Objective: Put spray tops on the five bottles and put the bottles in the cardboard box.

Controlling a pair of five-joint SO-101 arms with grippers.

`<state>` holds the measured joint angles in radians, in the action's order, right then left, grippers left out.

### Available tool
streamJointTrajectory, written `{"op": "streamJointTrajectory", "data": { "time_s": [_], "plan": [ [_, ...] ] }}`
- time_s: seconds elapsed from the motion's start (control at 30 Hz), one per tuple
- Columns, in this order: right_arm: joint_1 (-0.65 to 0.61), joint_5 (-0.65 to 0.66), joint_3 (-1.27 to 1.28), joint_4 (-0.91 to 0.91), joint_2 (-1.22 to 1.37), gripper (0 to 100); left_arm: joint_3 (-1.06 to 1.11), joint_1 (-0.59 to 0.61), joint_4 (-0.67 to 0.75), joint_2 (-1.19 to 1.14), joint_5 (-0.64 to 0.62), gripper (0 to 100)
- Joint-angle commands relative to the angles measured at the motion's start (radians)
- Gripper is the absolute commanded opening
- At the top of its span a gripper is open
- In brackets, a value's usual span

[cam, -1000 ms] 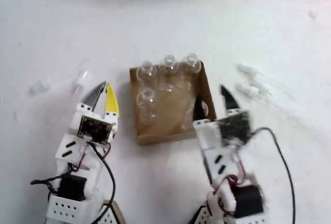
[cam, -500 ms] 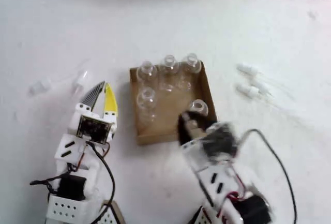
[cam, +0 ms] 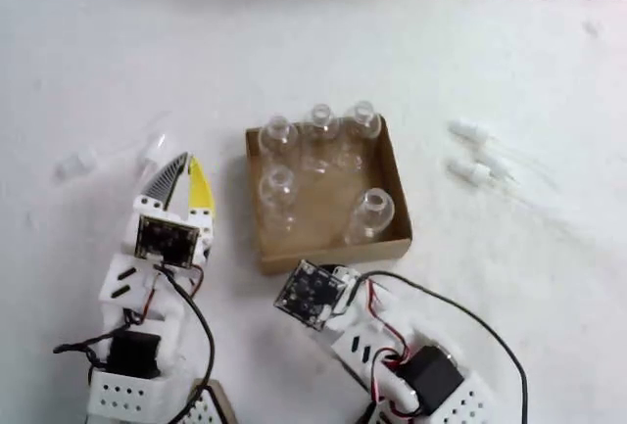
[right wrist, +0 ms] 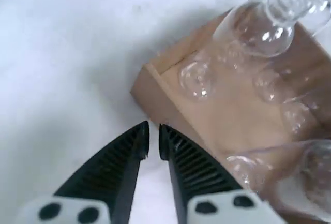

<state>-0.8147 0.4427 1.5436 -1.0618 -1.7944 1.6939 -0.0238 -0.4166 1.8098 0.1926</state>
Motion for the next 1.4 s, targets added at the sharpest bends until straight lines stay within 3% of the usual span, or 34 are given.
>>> {"op": "streamJointTrajectory", "data": {
  "time_s": [0.0, 0.2, 0.43, 1.37],
  "plan": [
    [-0.028, -0.006, -0.015, 0.067, 0.054, 1.5, -0.002, 0.004, 0.021, 0.012, -0.011, 3],
    [-0.035, -0.063, -0.164, 0.176, 0.384, 1.6, -0.002, 0.004, 0.02, 0.012, -0.009, 3],
    [-0.031, -0.063, -0.17, 0.357, 0.659, 1.6, -0.002, 0.005, 0.021, 0.012, -0.008, 3],
    [0.03, -0.063, -0.178, 0.834, 1.063, 1.6, -0.002, 0.004, 0.021, 0.012, -0.006, 3]
  ]
}}
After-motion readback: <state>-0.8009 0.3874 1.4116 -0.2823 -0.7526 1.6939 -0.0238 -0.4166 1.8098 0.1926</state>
